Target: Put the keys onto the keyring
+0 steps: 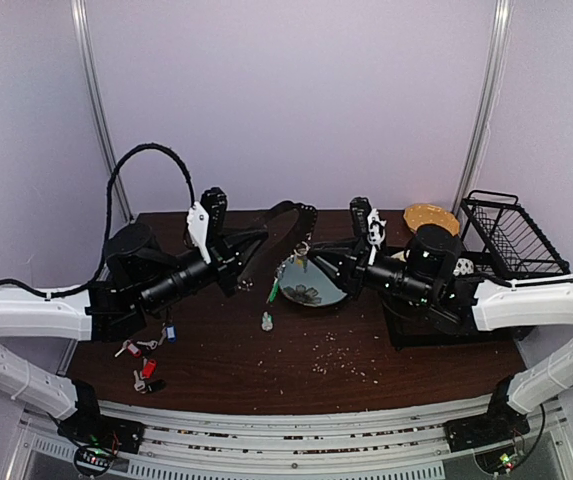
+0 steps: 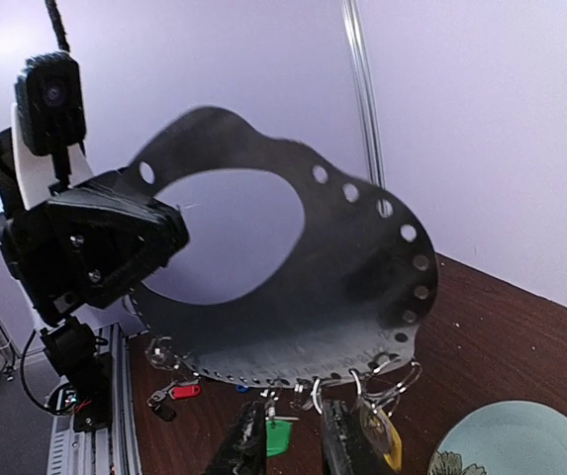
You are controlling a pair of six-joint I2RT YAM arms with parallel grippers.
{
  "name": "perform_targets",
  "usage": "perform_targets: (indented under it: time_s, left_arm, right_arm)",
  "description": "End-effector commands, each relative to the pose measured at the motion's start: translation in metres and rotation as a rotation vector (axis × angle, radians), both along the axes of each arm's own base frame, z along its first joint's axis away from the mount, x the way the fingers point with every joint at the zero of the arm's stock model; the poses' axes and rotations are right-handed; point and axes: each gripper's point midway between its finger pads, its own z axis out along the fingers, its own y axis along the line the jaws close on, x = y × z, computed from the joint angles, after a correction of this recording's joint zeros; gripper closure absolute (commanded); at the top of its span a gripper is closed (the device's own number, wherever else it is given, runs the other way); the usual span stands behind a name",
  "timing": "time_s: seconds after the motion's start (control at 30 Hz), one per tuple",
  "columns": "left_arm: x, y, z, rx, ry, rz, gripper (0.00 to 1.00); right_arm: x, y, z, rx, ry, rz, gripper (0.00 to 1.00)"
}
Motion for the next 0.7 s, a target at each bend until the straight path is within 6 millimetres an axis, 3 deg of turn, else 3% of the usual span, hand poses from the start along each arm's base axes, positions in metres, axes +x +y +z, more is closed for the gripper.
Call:
perform_targets:
  time_s: [0.0,0.17,0.3,0.4,0.67]
  left_arm:
    - [0.003,0.008,0.029,-0.074,-0.085,0.052,1.00]
    - [0.002,0.005,0.031,-0.084,-0.090,0.040,1.00]
    - [0.000,0.001,0.032,-0.102,-0.087,0.016,1.00]
    - [0.004,0.002,0.032,-0.108,-0.081,0.035,1.00]
    - [0.003,0.003,0.037,-0.118,-0.097,0.036,1.00]
  right_arm:
    - [-0.021,-0.007,0.023,0.032,-0.066,0.090,0.77]
    - [-0.014,-0.016,0.002,-0.005,-0.015,0.044,0.78]
    - [0.011,-0.016,0.008,0.038,0.042,-0.068,0.77]
    - [0.005,-0.004,0.020,0.072,0.023,-0.011,0.77]
    - [0.020,0.005,0.012,0.055,0.037,-0.071,0.74]
